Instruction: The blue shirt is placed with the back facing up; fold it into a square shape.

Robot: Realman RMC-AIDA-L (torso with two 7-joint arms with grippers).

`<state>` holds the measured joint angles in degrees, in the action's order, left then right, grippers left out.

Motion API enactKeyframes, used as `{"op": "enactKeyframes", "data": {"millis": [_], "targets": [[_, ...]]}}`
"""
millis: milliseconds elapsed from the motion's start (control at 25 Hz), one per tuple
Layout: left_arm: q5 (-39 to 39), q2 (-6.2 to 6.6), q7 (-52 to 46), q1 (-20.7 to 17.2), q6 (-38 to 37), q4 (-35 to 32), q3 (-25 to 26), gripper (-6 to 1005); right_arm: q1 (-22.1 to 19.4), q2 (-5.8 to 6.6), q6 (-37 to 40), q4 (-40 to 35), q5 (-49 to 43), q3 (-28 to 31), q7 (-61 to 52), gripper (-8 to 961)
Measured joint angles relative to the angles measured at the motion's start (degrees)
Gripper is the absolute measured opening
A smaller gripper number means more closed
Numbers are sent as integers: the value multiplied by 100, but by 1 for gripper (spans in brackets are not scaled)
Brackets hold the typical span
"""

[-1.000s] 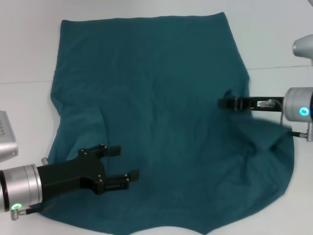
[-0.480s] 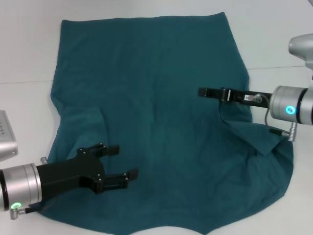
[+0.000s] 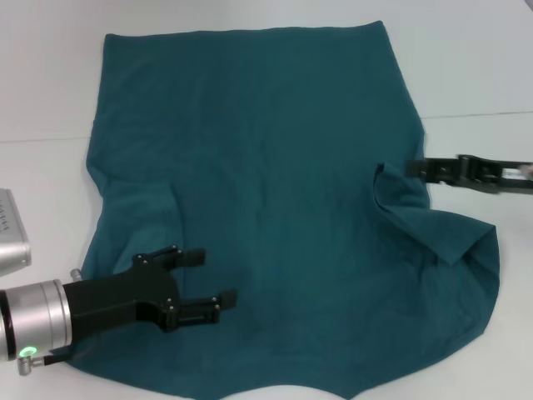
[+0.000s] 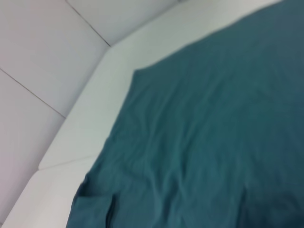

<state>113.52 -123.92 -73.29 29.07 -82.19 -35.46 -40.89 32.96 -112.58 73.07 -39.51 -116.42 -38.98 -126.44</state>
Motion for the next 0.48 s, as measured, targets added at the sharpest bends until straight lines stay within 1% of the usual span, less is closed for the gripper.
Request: {"op": "enactKeyframes", "data": {"millis": [160,240,480], "targets": [[1,0,-6,-10,-16,4,0,908,-233,178,517,-149,-224,20,-483,558],[9,0,-33,-12,-27,5,-13,908,-312,240,736,-156,-379,43,-680,558],[32,0,-71,-4,-49,5,-33,908,-472,290,968,-220,-851,61,-1122,559]]}}
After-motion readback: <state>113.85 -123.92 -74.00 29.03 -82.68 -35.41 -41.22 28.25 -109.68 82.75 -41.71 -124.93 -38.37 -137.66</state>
